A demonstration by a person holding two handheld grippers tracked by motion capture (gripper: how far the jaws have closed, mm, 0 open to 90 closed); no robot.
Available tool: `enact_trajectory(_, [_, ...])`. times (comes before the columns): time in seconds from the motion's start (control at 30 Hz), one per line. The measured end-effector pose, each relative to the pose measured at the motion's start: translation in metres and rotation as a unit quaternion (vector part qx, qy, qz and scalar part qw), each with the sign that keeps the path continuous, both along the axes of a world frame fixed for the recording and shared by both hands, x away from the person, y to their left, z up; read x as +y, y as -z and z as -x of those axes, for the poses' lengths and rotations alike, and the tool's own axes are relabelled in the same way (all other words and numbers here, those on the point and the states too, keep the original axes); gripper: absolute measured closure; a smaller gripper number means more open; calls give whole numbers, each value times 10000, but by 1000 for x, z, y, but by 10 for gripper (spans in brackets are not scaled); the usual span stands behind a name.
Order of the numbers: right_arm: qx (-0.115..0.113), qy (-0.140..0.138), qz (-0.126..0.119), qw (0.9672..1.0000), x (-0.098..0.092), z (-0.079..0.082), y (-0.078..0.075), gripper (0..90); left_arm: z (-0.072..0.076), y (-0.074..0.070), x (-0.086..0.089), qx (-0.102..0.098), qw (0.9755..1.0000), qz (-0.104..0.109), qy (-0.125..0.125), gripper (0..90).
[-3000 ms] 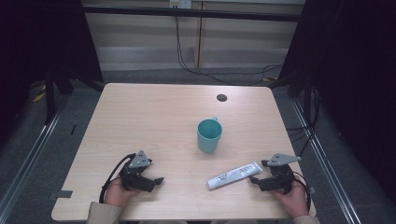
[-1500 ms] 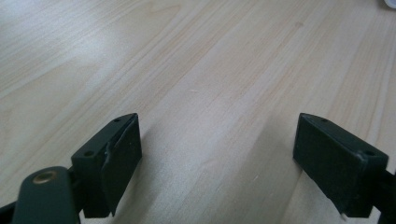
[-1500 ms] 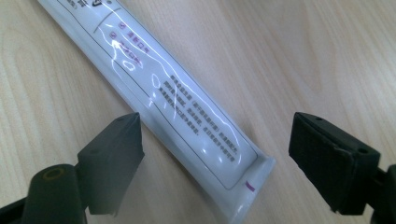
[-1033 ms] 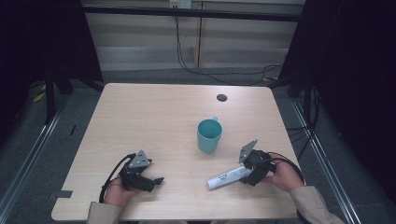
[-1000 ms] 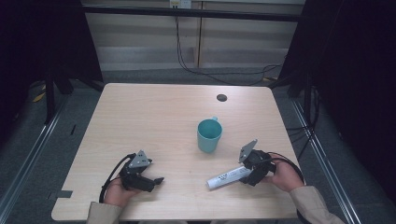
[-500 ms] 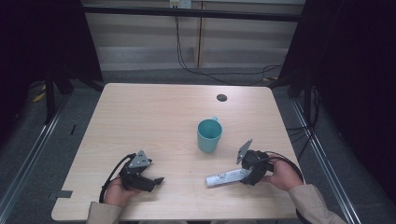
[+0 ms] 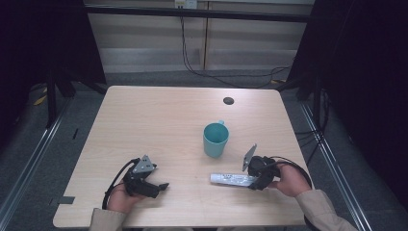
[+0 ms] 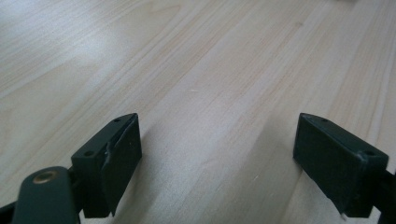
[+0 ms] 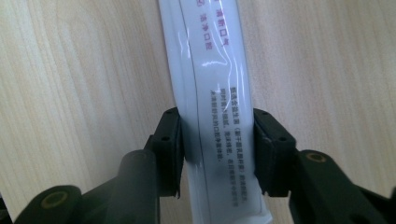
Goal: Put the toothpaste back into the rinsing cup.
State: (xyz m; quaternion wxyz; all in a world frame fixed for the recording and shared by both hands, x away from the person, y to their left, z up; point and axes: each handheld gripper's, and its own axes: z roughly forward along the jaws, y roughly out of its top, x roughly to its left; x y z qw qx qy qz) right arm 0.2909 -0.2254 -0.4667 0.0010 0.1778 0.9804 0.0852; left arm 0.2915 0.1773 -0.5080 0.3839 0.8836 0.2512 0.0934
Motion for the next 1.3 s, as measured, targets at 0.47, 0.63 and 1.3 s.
enact_trajectory(0.47, [38, 81, -102, 9999, -3, 6, -6, 769, 0, 0, 0, 4, 10000, -6, 0, 150])
enact_trajectory(0.63, [-18, -3, -26, 10000, 3, 8, -12, 775, 0, 0, 0, 4, 10000, -6, 1, 150])
enact_trajectory(1.3, [-141, -101, -121, 9998, 16, 4, -34, 777, -7, -27, -8, 301, 9980, -543, 118, 181])
